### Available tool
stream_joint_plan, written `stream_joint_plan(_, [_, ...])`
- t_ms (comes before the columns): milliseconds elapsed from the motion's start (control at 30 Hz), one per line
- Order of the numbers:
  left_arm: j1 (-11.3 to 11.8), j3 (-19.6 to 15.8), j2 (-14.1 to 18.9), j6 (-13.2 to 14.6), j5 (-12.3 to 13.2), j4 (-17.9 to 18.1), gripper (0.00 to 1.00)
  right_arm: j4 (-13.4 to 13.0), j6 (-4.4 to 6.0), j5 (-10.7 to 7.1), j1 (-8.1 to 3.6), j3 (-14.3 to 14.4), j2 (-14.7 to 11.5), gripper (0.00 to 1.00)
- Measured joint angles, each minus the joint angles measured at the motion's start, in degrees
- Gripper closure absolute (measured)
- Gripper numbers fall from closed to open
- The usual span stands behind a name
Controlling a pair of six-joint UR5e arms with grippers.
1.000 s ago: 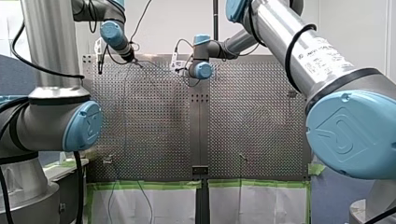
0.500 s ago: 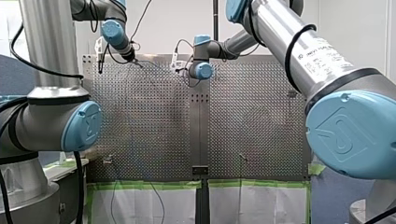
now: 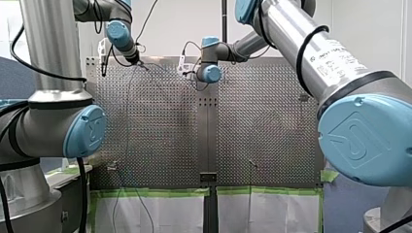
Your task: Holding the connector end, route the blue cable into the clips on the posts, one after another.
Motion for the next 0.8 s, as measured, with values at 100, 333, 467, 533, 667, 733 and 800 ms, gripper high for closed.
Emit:
stream_joint_plan(100, [0.0, 0.0, 0.01, 0.02, 0.02, 0.05, 0.0, 0.0, 0.0, 0.0, -0.01, 0.0, 0.0, 1.0])
stream_joint_plan(333, [-0.47, 0.0, -0.15, 1.75, 0.35, 0.32, 0.0, 0.0, -0.08, 0.05, -0.01, 0.0, 0.01, 1.0])
stream_joint_plan(467, [-1.2, 0.37, -0.8, 2.88, 0.99, 0.41, 0.0, 0.0, -0.22, 0.01, 0.03, 0.0, 0.01, 1.0])
stream_joint_plan(533, [-1.65, 0.94, -1.18, 3.0, 1.29, 0.42, 0.0, 0.0, -0.27, 0.0, 0.06, 0.0, 0.01, 1.0])
stream_joint_plan(667, [-2.73, 2.69, -2.43, 3.07, 1.5, 0.44, 0.0, 0.0, -0.38, 0.0, 0.23, -0.03, 0.0, 1.0])
stream_joint_plan(733, [-3.19, 3.47, -3.14, 3.13, 1.53, 0.44, 0.0, 0.03, -0.47, -0.02, 0.35, -0.13, 0.0, 1.0])
stream_joint_plan(800, [-3.83, 4.47, -4.13, 3.19, 1.58, 0.44, 0.0, 0.09, -0.62, -0.04, 0.45, -0.27, -0.02, 1.0])
